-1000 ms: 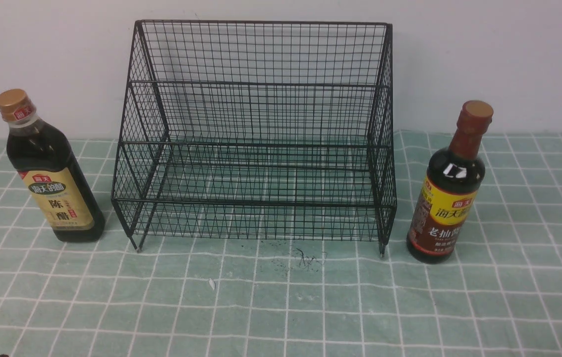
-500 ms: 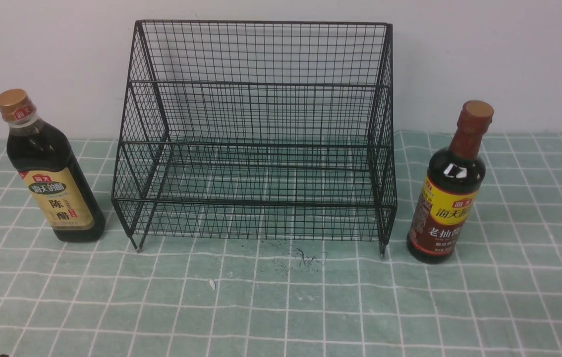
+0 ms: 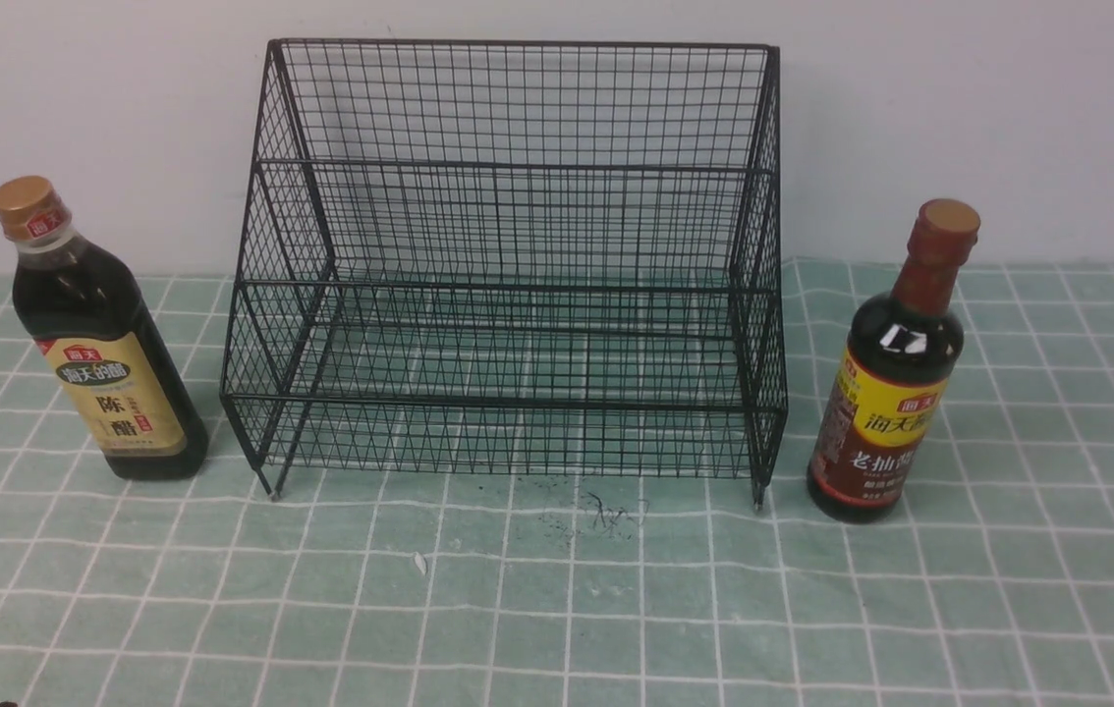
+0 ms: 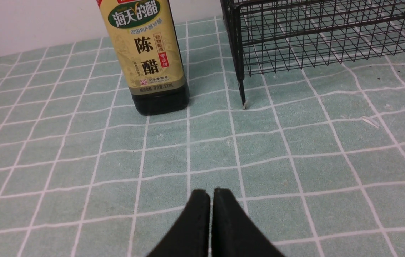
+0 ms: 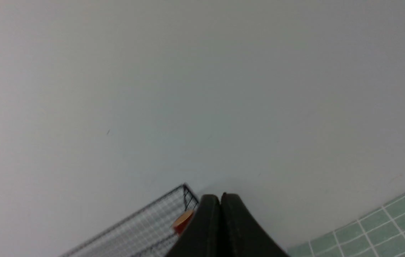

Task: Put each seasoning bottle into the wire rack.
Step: Use the right arm to grab the condiment bottle closest to it, then use the right arm to put the condiment bottle back on the shelf

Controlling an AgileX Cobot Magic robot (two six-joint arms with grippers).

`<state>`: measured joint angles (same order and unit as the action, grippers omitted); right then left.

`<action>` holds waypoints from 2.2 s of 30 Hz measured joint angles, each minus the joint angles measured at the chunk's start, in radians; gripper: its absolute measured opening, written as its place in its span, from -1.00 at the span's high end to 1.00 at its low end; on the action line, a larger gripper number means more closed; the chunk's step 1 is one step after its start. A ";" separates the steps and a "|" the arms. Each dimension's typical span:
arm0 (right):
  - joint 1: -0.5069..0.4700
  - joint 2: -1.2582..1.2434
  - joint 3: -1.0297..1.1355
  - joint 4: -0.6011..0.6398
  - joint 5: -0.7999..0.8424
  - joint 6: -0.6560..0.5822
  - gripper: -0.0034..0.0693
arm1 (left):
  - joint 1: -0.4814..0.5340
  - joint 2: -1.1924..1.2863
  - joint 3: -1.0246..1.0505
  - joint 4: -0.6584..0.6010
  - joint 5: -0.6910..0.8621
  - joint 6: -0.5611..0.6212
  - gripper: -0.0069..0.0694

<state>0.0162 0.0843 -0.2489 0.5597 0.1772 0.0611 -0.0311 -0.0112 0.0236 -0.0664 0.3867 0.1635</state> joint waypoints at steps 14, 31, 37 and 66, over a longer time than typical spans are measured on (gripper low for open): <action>0.008 0.946 -0.910 -0.241 0.869 -0.203 0.62 | 0.000 0.000 0.000 0.000 0.000 0.000 0.83; 0.263 1.449 -1.171 -0.483 0.779 -0.122 -0.72 | 0.000 0.000 0.000 0.000 0.000 0.000 0.83; 0.263 1.523 -1.171 -0.525 0.757 -0.089 -0.56 | 0.000 0.000 0.000 0.000 0.000 0.000 0.83; 0.400 1.484 -1.760 -0.419 1.004 -0.165 0.16 | 0.000 0.000 0.000 0.000 0.000 0.000 0.83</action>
<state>0.4159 1.5680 -2.0086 0.1404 1.1808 -0.1042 -0.0311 -0.0112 0.0236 -0.0664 0.3867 0.1635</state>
